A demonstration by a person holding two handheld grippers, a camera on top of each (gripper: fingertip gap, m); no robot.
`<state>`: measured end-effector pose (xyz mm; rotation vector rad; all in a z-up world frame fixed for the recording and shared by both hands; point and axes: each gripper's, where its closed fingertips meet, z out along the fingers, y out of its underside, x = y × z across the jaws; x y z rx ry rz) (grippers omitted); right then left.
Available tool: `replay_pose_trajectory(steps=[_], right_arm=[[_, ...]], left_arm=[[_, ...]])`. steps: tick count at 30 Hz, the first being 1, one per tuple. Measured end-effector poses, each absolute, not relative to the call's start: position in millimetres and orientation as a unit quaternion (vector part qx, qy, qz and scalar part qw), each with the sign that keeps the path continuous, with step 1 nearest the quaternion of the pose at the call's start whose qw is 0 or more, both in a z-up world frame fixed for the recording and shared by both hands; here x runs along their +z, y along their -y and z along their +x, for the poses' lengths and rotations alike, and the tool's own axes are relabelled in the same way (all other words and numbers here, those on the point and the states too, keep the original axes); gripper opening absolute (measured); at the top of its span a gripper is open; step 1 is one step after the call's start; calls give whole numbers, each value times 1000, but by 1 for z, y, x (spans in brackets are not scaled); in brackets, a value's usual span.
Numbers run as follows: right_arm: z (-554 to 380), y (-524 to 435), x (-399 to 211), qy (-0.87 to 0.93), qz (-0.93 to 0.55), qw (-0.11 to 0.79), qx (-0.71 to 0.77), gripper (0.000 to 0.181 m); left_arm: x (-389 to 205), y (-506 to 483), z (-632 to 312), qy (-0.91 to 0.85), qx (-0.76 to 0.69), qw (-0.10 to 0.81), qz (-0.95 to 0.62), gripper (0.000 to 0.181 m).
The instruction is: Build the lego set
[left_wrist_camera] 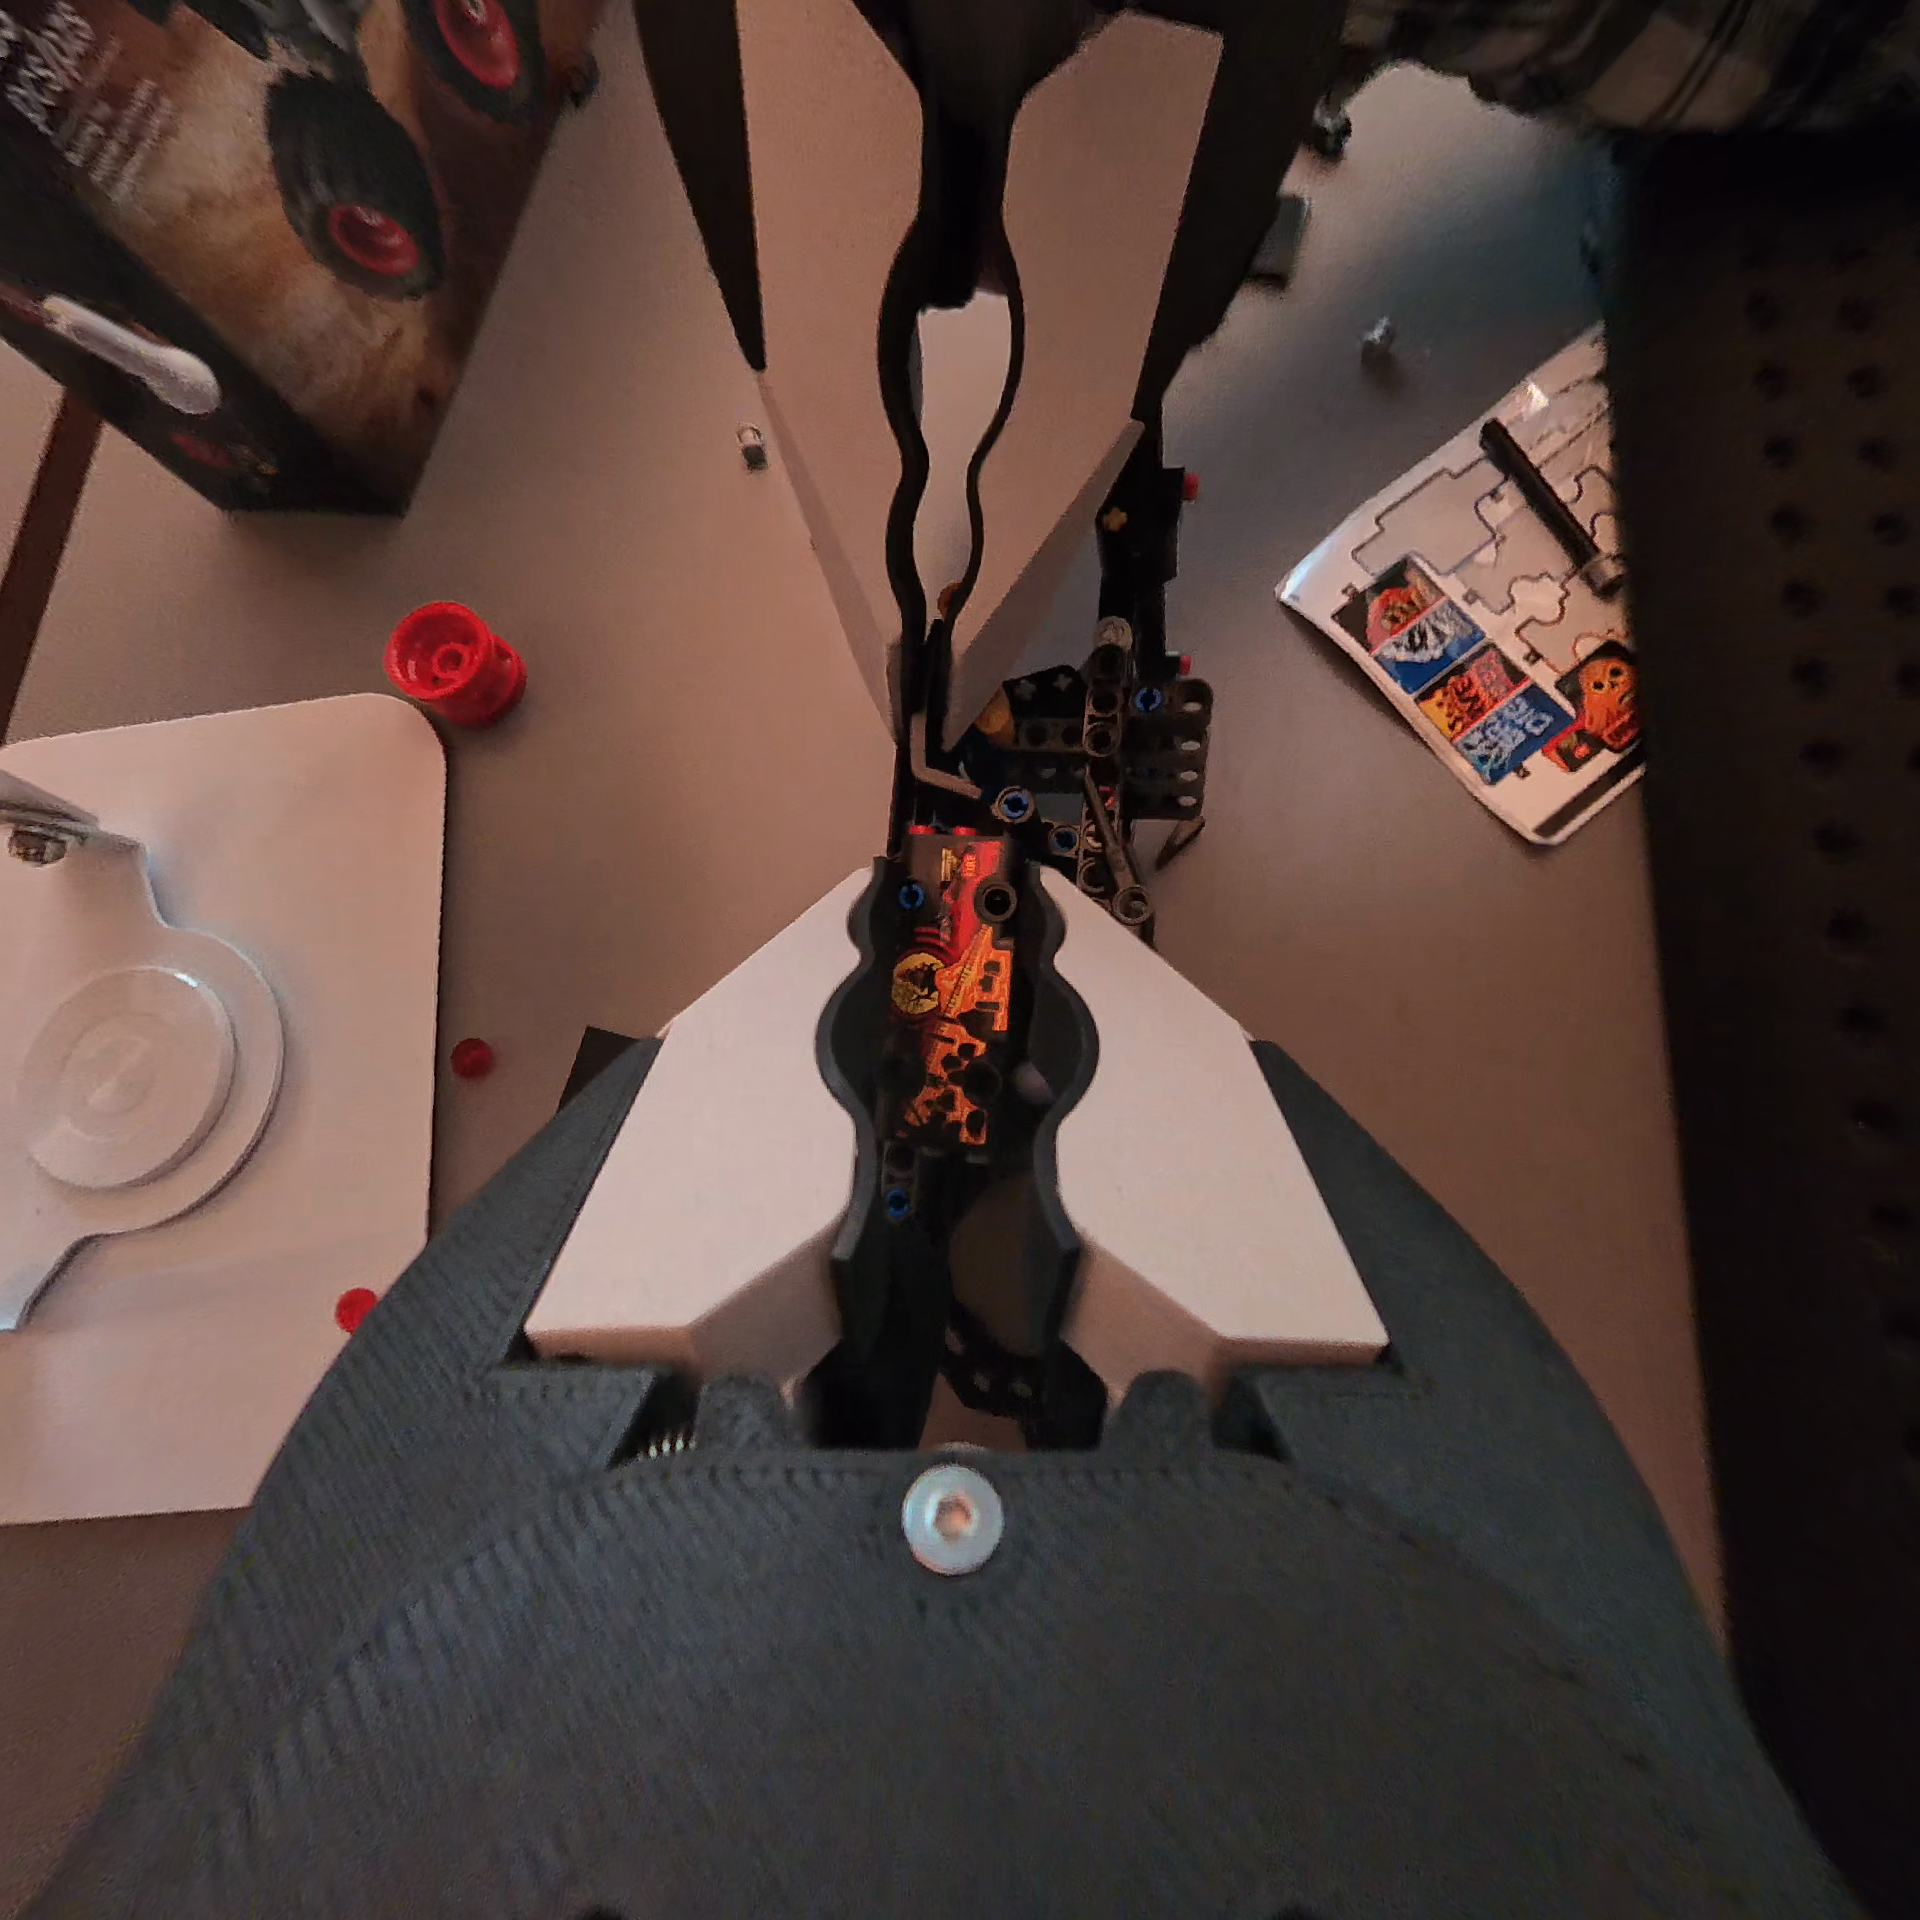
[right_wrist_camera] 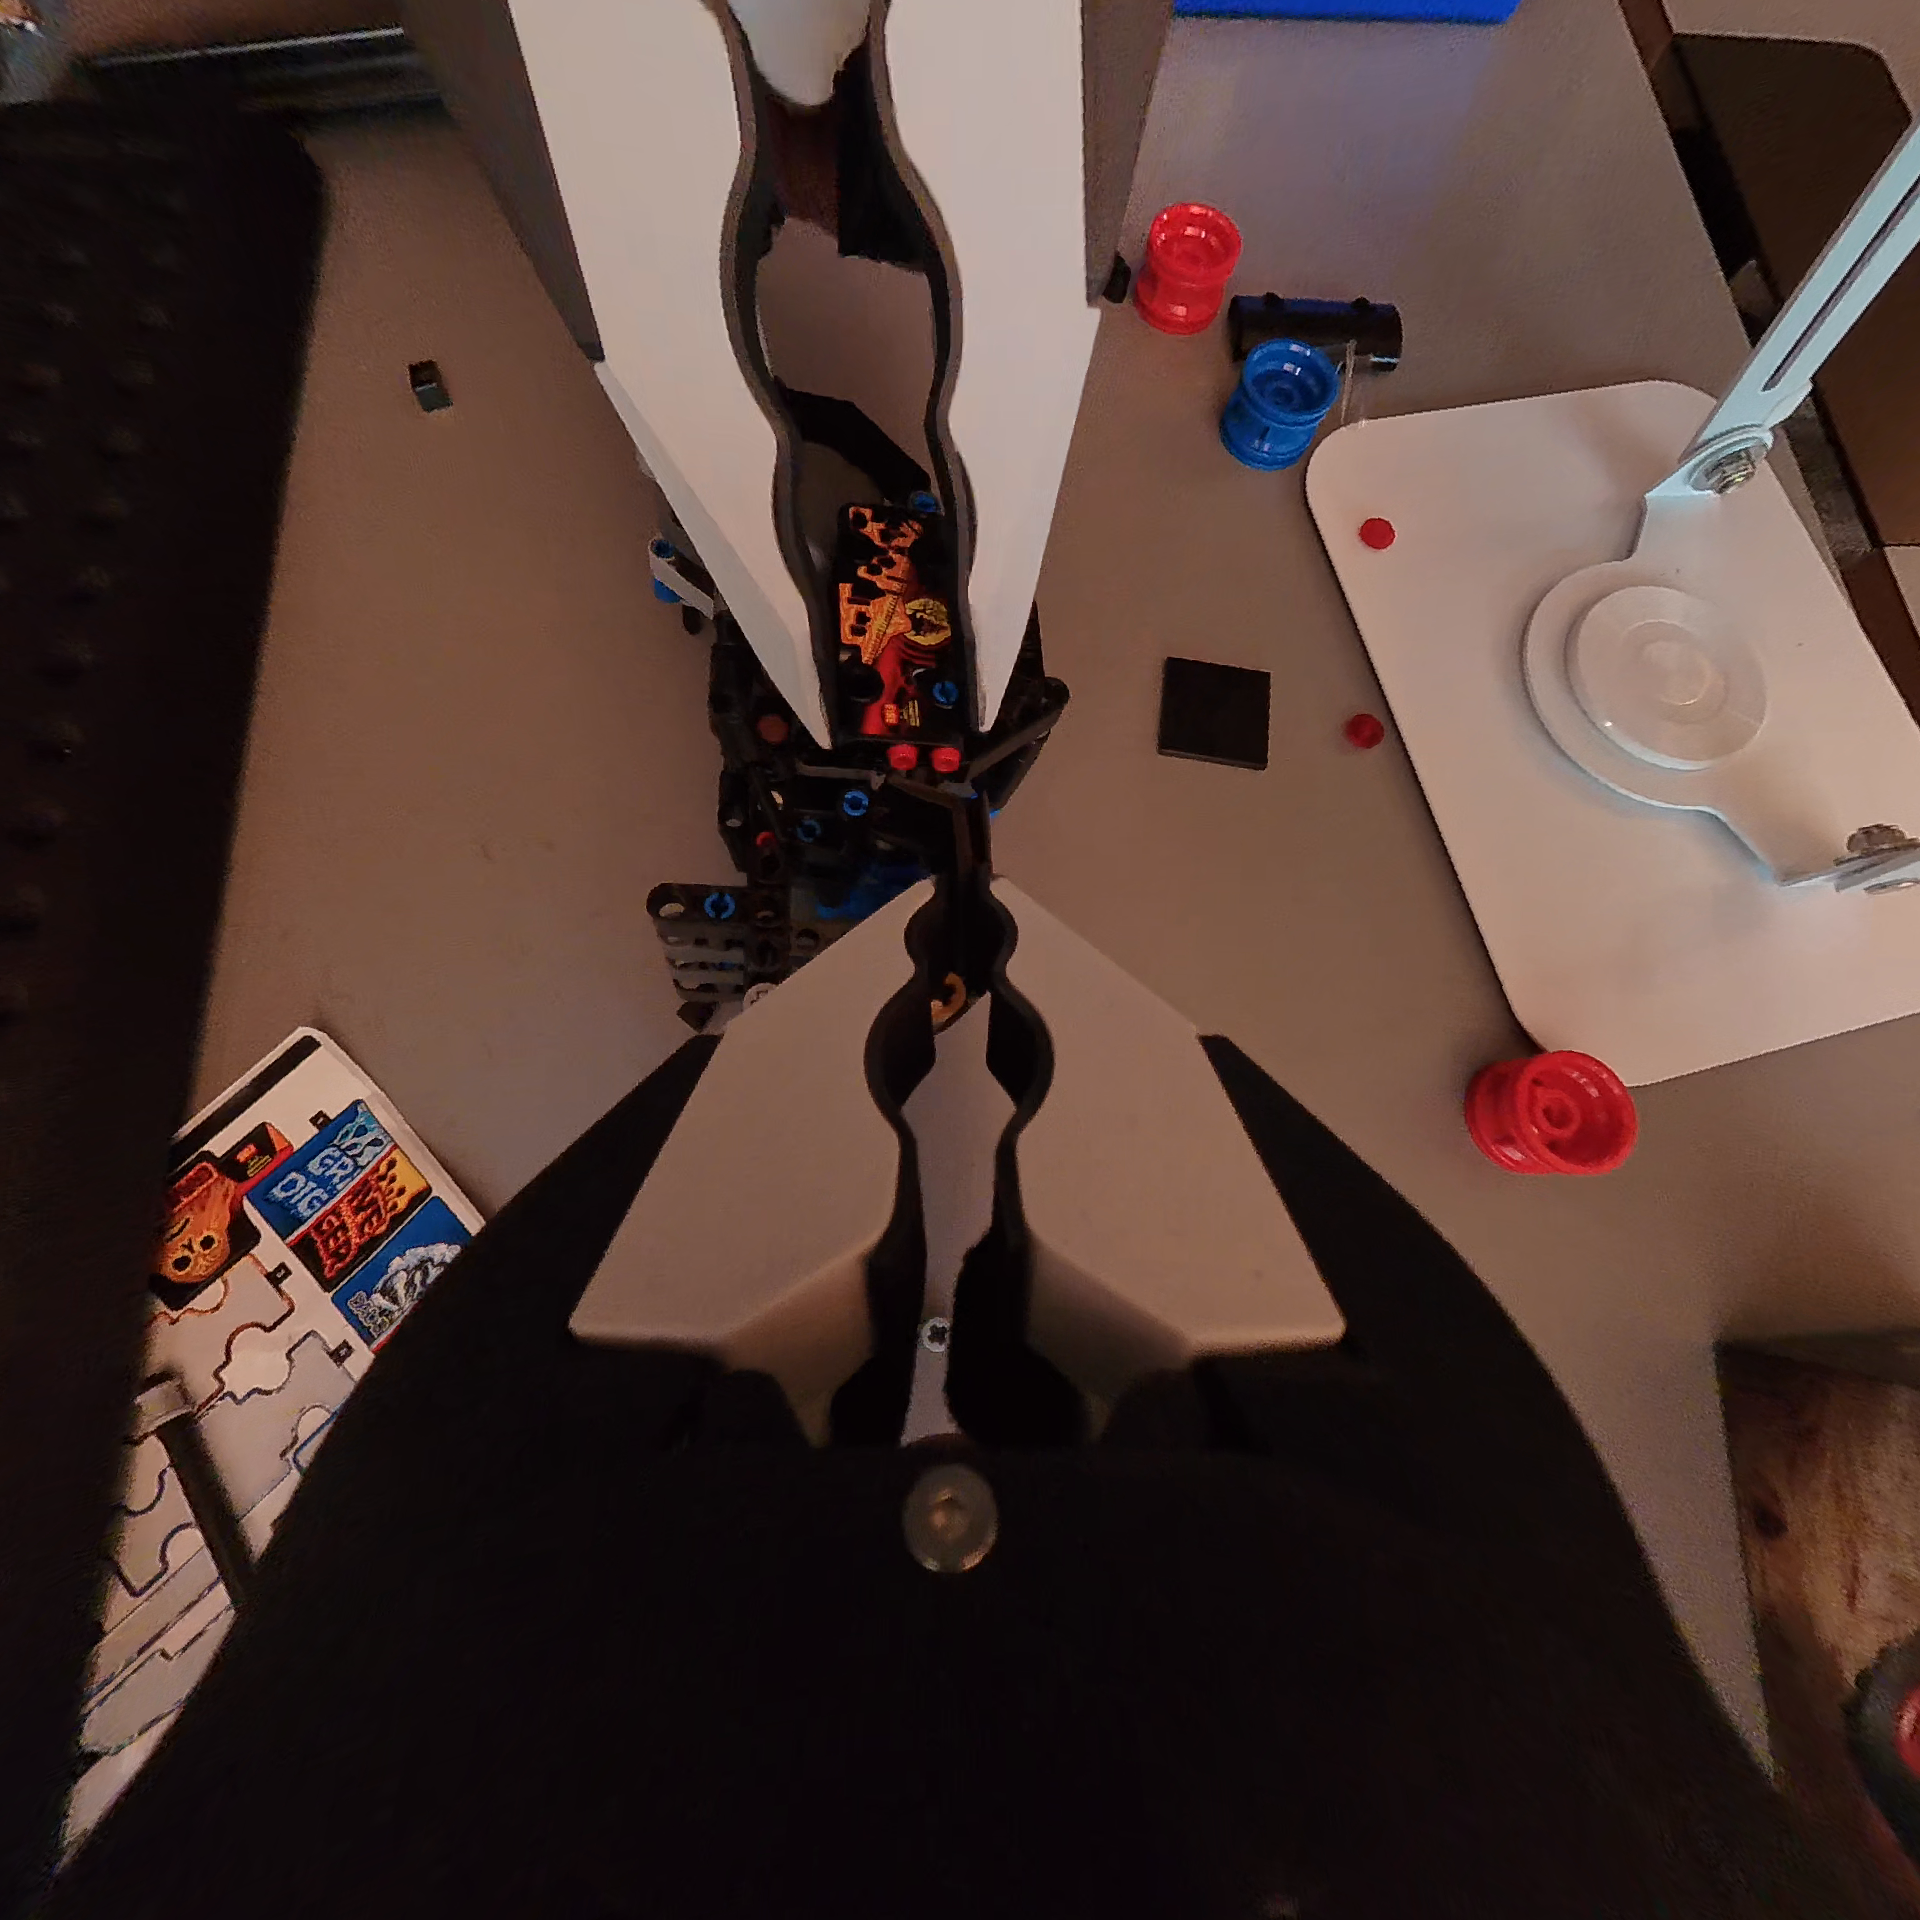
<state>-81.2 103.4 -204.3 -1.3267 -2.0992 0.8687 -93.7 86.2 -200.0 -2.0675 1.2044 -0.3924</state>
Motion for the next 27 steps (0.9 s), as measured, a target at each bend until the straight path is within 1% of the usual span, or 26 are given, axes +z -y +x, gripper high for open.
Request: replay_pose_trajectory(steps=[9,16,18,20,22,23,25,26,27], right_arm=[[-81,-98,-202,767,-481,245,346,0],[-83,-100,-196,755,-489,253,355,1],[-81,-113,-183,737,-508,275,351,12],[-69,-125,-169,731,-520,305,322,14],[-53,-122,-162,738,-520,312,295,7],[-46,-115,-161,745,-516,309,290,0],[-35,-106,-161,750,-514,318,271,0],[-29,-103,-156,748,-510,332,267,10],[-26,-102,-146,731,-513,354,277,15]], left_arm=[[-193,-81,-93,-411,-162,421,-792,22],[-190,-82,-94,-393,-160,437,-793,22],[-192,-84,-96,-384,-161,436,-798,22],[-194,-84,-98,-381,-159,438,-798,22],[-193,-85,-100,-376,-153,441,-801,22],[-194,-85,-99,-374,-158,440,-801,22],[-195,-83,-97,-375,-162,434,-803,22],[-195,-84,-98,-373,-154,433,-806,22],[-195,-85,-100,-373,-143,436,-806,22]])
